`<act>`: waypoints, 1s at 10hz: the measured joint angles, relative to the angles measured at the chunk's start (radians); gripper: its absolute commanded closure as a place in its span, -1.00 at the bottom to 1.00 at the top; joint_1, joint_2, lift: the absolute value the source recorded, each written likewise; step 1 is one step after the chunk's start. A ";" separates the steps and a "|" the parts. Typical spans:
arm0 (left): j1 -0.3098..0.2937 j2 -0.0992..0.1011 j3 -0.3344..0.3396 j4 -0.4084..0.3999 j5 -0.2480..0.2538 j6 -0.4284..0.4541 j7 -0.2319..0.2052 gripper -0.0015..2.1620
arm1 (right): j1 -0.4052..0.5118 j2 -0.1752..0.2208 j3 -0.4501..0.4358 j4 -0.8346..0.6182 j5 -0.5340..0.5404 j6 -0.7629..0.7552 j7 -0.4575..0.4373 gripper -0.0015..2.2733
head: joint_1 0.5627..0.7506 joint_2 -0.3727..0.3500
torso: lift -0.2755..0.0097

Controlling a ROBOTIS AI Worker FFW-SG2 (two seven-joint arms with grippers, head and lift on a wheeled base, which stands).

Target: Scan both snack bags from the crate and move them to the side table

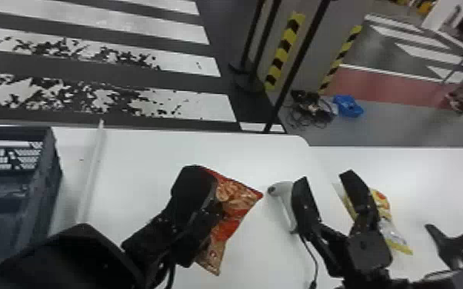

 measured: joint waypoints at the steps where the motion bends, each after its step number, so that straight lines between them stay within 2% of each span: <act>1: -0.010 -0.011 -0.014 0.059 -0.007 -0.030 -0.006 0.60 | -0.004 0.000 -0.001 0.000 0.000 0.007 0.000 -0.90 | 0.41 -0.94 | 0.26; 3: -0.031 -0.028 -0.025 0.186 -0.011 -0.122 -0.022 0.60 | -0.007 -0.002 -0.001 0.000 0.000 0.013 0.000 -0.90 | 0.41 -0.94 | 0.26; 5: -0.045 -0.046 -0.026 0.284 -0.004 -0.219 -0.057 0.60 | -0.011 -0.004 0.002 0.000 0.000 0.018 0.000 -0.90 | 0.41 -0.94 | 0.26; 7: -0.058 -0.076 -0.029 0.369 0.010 -0.286 -0.084 0.60 | -0.013 -0.006 0.004 0.000 0.000 0.023 0.000 -0.90 | 0.41 -0.94 | 0.26; 8: -0.070 -0.089 -0.035 0.413 0.009 -0.293 -0.088 0.48 | -0.013 -0.007 0.004 -0.004 0.000 0.025 0.000 -0.90 | 0.41 -0.94 | 0.26; 9: -0.080 -0.091 -0.043 0.447 0.009 -0.295 -0.080 -0.18 | -0.012 -0.008 0.004 -0.007 -0.002 0.027 0.000 -0.90 | 0.41 -0.94 | 0.26; 10: -0.083 -0.092 -0.057 0.466 0.003 -0.300 -0.047 -1.00 | -0.012 -0.009 0.000 -0.007 -0.008 0.027 0.001 -0.90 | 0.41 -0.94 | 0.26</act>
